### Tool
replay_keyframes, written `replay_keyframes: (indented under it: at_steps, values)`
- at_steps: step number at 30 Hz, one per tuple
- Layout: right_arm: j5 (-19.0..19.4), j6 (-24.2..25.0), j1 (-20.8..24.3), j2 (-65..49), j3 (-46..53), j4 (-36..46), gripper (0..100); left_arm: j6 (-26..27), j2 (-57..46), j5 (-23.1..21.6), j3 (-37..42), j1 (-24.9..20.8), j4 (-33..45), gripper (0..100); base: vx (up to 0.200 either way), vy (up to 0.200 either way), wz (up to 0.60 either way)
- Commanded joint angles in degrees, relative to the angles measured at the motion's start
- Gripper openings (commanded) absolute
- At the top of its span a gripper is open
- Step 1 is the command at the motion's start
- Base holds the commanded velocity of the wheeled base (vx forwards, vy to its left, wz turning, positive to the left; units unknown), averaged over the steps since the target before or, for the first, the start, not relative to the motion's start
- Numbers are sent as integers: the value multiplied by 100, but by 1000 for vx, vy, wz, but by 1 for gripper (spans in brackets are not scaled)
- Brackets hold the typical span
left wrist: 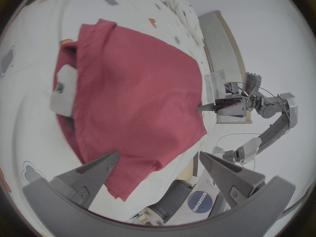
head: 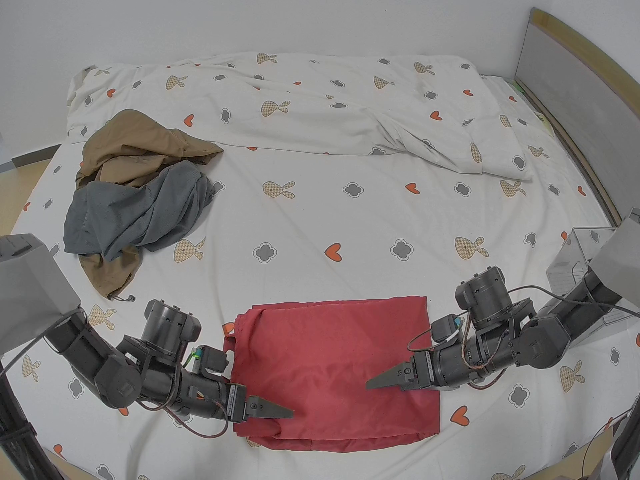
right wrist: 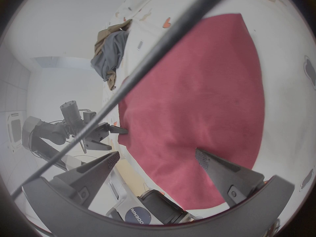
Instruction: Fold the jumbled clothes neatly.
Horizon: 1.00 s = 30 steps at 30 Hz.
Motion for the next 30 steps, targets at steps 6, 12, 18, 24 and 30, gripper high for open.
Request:
replay_keyframes:
  at_steps: [6,12,18,24,30]
  values:
    - [9,-6,15,-197,409,-4,100,184,78,342,127,299,320,100,0,0,0]
    - [-26,-6,6,-505,673,-4,100,254,-212,535,127,343,320,100,0,0,0]
    - [9,12,-64,-1155,717,5,100,78,-1478,342,153,325,347,100,0,0,0]
    - [18,3,-486,-2148,778,-12,100,-730,-3060,412,100,360,276,100,0,0,0]
    - [-88,-6,-855,-2553,629,-48,100,-607,-4009,825,74,360,189,100,0,0,0]
